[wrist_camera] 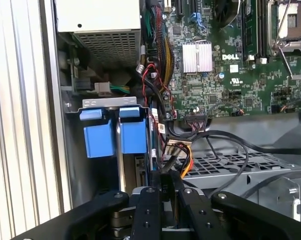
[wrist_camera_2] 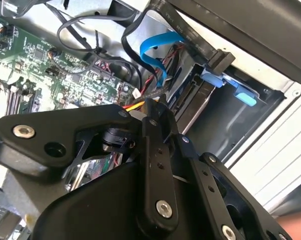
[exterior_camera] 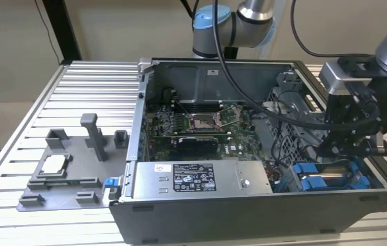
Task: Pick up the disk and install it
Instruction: 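Insert the first disk wire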
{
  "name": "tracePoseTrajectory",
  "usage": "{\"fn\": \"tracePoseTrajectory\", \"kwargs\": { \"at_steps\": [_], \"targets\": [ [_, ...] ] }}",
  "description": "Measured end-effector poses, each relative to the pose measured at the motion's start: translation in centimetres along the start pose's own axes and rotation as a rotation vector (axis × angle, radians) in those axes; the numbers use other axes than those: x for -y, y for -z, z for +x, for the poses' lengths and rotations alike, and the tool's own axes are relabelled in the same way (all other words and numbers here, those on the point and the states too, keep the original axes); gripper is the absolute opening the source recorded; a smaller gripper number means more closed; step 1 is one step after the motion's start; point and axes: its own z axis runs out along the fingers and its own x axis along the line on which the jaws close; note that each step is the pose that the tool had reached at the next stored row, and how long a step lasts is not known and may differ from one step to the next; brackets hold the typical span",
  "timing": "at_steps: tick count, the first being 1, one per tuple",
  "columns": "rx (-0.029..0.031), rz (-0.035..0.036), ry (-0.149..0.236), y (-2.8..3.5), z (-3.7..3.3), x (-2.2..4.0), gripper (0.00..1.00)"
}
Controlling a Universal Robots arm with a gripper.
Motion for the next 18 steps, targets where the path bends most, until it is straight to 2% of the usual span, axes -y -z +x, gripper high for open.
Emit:
{"fn": "tracePoseTrajectory", "kwargs": {
  "at_steps": [3, 5, 7, 13, 18],
  "targets": [
    [-0.0005, -0.0058, 0.0, 0.74, -0.05, 0.0, 0.0],
    [-0.0013, -0.015, -0.003, 0.8, -0.03, 0.13, 0.0],
    [-0.0021, -0.0183, -0.006, 0.82, 0.02, 0.32, 0.0],
    [-0.0035, -0.0186, -0.013, 0.82, 0.1, 1.25, 0.0],
    [-0.0048, -0.0183, -0.016, 0.79, 0.09, 1.45, 0.0]
  ]
}}
